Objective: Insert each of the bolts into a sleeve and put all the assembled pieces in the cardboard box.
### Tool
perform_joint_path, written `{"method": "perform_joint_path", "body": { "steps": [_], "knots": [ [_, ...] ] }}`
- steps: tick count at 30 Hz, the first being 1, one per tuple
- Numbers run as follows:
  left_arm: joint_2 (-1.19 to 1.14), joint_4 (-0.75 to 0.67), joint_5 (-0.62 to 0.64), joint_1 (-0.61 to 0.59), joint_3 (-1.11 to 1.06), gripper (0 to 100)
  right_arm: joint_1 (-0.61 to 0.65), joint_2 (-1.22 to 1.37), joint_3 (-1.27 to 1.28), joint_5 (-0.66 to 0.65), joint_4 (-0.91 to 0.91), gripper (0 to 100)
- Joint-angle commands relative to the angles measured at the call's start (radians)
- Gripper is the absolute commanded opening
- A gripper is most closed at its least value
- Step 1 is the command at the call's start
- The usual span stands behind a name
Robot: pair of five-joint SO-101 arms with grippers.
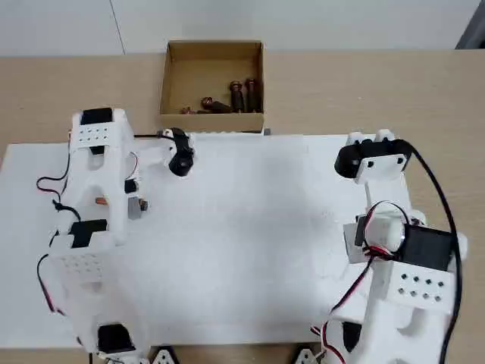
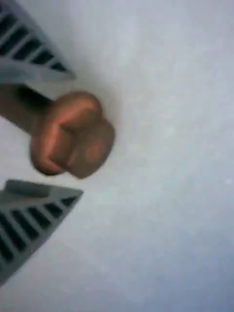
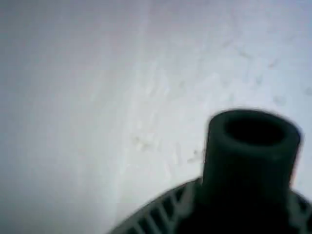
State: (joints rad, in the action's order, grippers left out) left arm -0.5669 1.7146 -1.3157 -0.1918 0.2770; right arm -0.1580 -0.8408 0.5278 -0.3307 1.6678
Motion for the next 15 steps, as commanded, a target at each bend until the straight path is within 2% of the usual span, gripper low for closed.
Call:
{"method": "perform_joint_path", "body": {
  "steps": [1, 15],
  "knots": [
    [0.052, 0.009, -0.075, -0.009, 0.021, 16, 0.004, -0.008, -0.005, 0.008, -0.004, 0.3],
    [-0.058, -0.031, -0.101, -0.028, 0.085, 16, 0.004, -0.008, -0.005, 0.006, -0.005, 0.3]
  ]
}}
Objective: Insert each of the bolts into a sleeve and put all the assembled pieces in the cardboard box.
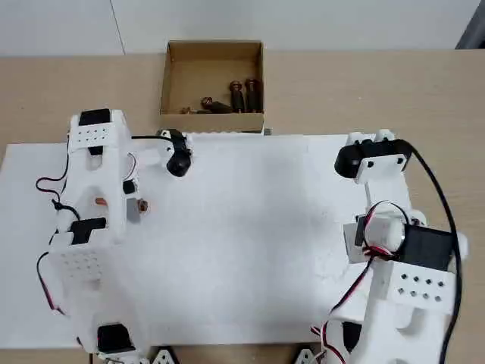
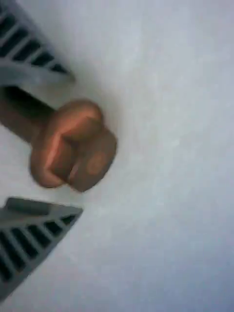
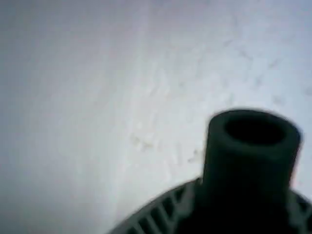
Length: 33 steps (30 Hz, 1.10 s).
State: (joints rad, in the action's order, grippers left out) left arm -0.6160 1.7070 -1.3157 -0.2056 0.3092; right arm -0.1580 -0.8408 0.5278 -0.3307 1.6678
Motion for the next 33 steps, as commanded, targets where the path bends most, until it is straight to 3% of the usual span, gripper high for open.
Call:
{"method": "perform_joint_path", "body": {
  "steps": [1, 14, 19, 33],
  "knots": [
    [-0.023, -0.023, -0.101, -0.014, 0.065, 16, 0.004, -0.008, -0.005, 0.006, -0.005, 0.3],
    [-0.044, 0.031, -0.101, -0.006, 0.084, 1, 0.004, -0.008, -0.005, 0.008, -0.007, 0.3],
    [-0.012, 0.044, -0.092, 0.000, 0.082, 0, 0.004, -0.012, -0.005, 0.009, -0.005, 0.3],
    [0.338, 0.044, 0.192, 0.097, 0.077, 0, 0.010, -0.018, -0.037, 0.008, -0.004, 0.3]
  ]
}}
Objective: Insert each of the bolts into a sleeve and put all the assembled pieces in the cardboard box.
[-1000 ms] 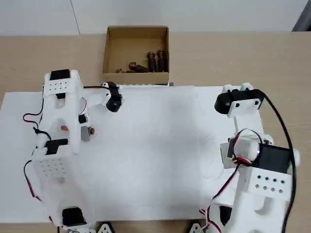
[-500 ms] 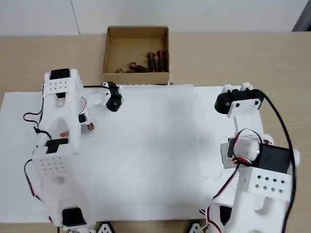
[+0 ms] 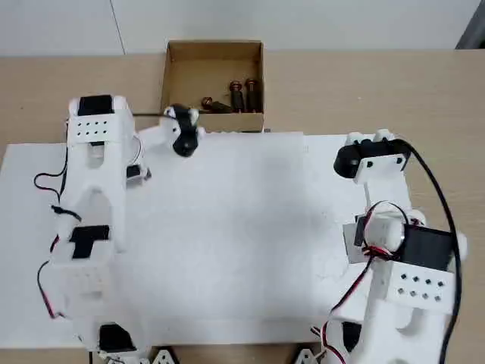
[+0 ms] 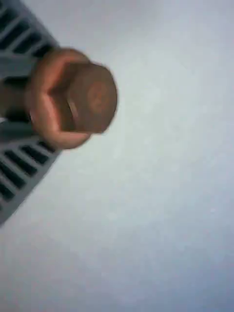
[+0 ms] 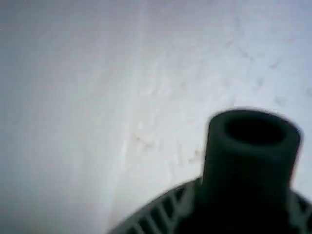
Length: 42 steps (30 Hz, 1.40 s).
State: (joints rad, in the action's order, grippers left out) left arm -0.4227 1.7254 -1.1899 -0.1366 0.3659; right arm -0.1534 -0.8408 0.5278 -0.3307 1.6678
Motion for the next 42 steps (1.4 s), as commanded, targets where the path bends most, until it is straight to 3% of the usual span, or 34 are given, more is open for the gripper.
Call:
{"method": "perform_joint_path", "body": {
  "steps": [1, 4, 10, 15, 21, 26, 30, 37, 42],
  "knots": [
    [0.175, 0.026, 0.092, 0.034, 0.021, 0, 0.005, -0.018, -0.052, 0.008, -0.002, 0.4],
    [0.259, 0.026, 0.199, 0.064, 0.021, 0, 0.004, -0.018, -0.103, 0.011, -0.002, 0.4],
    [0.463, 0.028, 0.534, 0.117, 0.024, 1, -0.001, -0.039, -0.209, 0.006, -0.001, 0.4],
    [0.721, 0.028, 0.624, 0.164, -0.008, 1, 0.004, -0.173, -0.252, 0.006, -0.008, 0.4],
    [1.000, 0.012, 0.643, 0.244, -0.222, 0, 0.002, -0.325, -0.181, 0.014, -0.012, 0.4],
    [1.231, -0.132, 0.858, 0.244, -0.447, 0, -0.001, -0.433, -0.066, 0.021, -0.097, 0.3],
    [1.396, -0.276, 1.000, 0.244, -0.641, 0, 0.004, -0.498, 0.034, 0.133, -0.200, 0.3],
    [1.659, -0.479, 1.091, 0.244, -0.978, 0, 0.005, -0.536, 0.176, 0.270, -0.348, 0.3],
    [1.814, -0.620, 1.183, 0.244, -1.191, 0, 0.124, -0.538, 0.276, 0.387, -0.456, 0.3]
  ]
}}
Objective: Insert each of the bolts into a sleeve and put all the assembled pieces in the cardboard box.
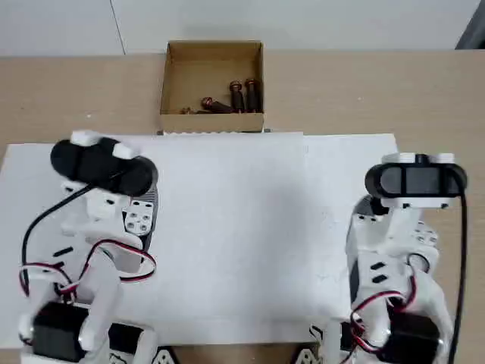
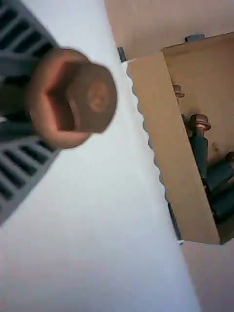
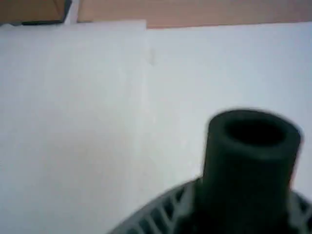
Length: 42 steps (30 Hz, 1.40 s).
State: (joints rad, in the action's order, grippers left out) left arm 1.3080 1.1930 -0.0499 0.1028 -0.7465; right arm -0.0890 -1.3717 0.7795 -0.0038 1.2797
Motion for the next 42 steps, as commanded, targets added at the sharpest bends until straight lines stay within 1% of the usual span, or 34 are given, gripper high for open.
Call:
{"method": "perform_joint_path", "body": {
  "steps": [1, 3, 7, 11, 16, 20, 24, 26, 29, 31, 35, 38, 42],
  "knots": [
    [0.112, -0.112, 0.060, 0.005, -0.117, 0, 0.096, -0.007, 0.043, 0.083, -0.091, 0.3],
    [0.163, -0.153, 0.092, 0.005, -0.179, 0, 0.168, -0.007, 0.084, 0.126, -0.147, 0.3],
    [0.249, -0.163, 0.160, 0.008, -0.282, 0, 0.303, -0.007, 0.172, 0.161, -0.263, 0.3],
    [0.325, -0.163, 0.327, 0.012, -0.344, 0, 0.417, -0.007, 0.264, 0.161, -0.366, 0.3],
    [0.428, -0.164, 0.479, 0.009, -0.423, 1, 0.533, -0.007, 0.374, 0.157, -0.475, 0.3],
    [0.517, -0.167, 0.520, 0.012, -0.473, 1, 0.636, -0.007, 0.433, 0.155, -0.524, 0.3],
    [0.508, -0.241, 0.589, 0.008, -0.487, 1, 0.742, -0.007, 0.470, 0.153, -0.527, 0.3],
    [0.506, -0.282, 0.623, 0.014, -0.490, 1, 0.782, -0.007, 0.483, 0.126, -0.527, 0.3],
    [0.505, -0.342, 0.643, 0.015, -0.522, 1, 0.814, -0.007, 0.516, 0.055, -0.559, 0.3],
    [0.506, -0.354, 0.644, 0.018, -0.545, 1, 0.820, -0.007, 0.531, 0.017, -0.585, 0.3],
    [0.508, -0.350, 0.655, 0.103, -0.558, 1, 0.820, -0.007, 0.569, -0.078, -0.648, 0.3],
    [0.508, -0.353, 0.678, 0.180, -0.553, 1, 0.820, -0.007, 0.578, -0.110, -0.694, 0.3],
    [0.508, -0.354, 0.678, 0.215, -0.553, 1, 0.822, -0.007, 0.578, -0.149, -0.717, 0.3]
  ]
}}
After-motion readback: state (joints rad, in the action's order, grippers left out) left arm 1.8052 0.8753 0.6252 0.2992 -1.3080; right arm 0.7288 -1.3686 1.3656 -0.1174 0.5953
